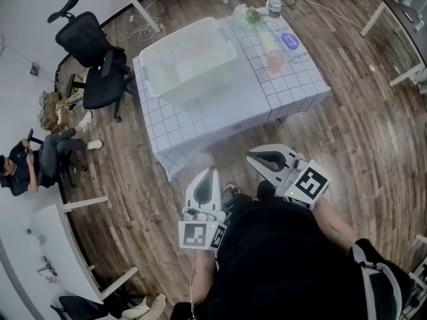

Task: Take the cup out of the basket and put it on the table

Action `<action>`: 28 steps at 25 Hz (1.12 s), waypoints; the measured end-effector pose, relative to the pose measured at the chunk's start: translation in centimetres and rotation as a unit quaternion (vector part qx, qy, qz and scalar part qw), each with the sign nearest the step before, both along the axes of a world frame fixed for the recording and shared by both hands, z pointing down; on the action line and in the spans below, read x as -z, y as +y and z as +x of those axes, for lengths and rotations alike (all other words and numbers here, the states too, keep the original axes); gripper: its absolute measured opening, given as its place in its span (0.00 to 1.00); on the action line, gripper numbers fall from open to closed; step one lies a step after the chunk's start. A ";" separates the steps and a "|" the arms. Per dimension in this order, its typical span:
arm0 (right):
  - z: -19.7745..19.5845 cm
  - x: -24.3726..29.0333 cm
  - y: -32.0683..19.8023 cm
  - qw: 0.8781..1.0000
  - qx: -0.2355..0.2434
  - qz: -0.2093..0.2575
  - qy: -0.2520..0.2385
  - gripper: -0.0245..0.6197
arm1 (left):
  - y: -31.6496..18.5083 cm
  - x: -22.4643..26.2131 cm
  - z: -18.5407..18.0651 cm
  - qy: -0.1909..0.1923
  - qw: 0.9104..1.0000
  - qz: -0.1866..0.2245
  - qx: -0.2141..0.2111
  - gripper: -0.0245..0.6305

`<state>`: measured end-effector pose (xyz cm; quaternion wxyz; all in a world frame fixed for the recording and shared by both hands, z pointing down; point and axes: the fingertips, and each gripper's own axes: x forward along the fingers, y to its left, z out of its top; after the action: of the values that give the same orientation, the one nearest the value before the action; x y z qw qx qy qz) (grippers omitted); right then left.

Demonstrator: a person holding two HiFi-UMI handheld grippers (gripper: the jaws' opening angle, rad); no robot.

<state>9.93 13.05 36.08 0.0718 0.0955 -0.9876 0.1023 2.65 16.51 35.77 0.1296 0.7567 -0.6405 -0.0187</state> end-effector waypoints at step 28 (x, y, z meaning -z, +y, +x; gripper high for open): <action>1.0 -1.1 -4.9 0.999 0.046 -0.017 0.000 0.06 | -4.2 -1.5 1.8 -0.016 0.999 -0.012 0.038 0.05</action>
<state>10.90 8.20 37.18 0.0780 0.0488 -0.9890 0.1154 4.47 12.32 37.24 0.1273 0.7305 -0.6709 -0.0036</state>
